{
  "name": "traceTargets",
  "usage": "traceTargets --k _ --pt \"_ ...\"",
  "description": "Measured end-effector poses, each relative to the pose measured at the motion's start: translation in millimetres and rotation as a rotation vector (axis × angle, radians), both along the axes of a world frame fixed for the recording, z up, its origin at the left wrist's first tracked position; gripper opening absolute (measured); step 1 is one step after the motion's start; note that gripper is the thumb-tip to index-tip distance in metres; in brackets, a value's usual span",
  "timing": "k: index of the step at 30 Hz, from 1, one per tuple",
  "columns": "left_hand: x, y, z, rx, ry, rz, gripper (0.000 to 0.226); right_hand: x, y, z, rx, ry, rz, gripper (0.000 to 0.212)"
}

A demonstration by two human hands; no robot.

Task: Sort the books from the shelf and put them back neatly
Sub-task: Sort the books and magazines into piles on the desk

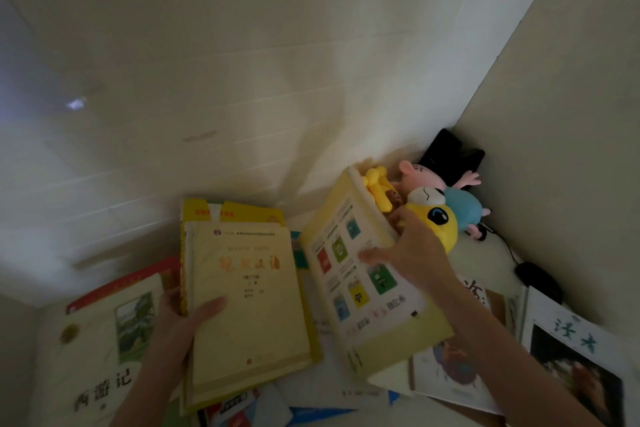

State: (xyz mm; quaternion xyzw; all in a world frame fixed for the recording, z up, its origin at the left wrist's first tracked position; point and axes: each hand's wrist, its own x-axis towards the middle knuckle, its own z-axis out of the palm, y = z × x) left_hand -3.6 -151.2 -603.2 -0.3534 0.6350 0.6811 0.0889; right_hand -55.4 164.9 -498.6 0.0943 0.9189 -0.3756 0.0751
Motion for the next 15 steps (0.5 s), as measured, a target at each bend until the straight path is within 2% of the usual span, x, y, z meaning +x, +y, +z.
traceTargets --k 2,4,6,9,13,15 --pt "0 7 -1 0.005 -0.030 -0.028 0.105 -2 11 22 -0.042 0.056 -0.042 0.049" --pt "1 18 -2 0.050 -0.080 -0.039 0.101 -4 26 39 -0.130 0.086 -0.101 0.047" --pt "0 30 -11 0.124 -0.114 -0.060 0.105 -4 40 50 -0.186 0.107 -0.150 0.050" --pt "-2 54 -17 0.122 -0.164 -0.117 0.092 -2 49 54 -0.255 0.132 -0.224 0.056" --pt "-9 74 -22 -0.040 -0.221 -0.244 0.097 6 48 49 -0.390 0.087 -0.305 0.060" --pt "-10 74 -24 -0.303 -0.222 -0.401 0.090 11 43 44 -0.431 0.076 -0.294 0.059"
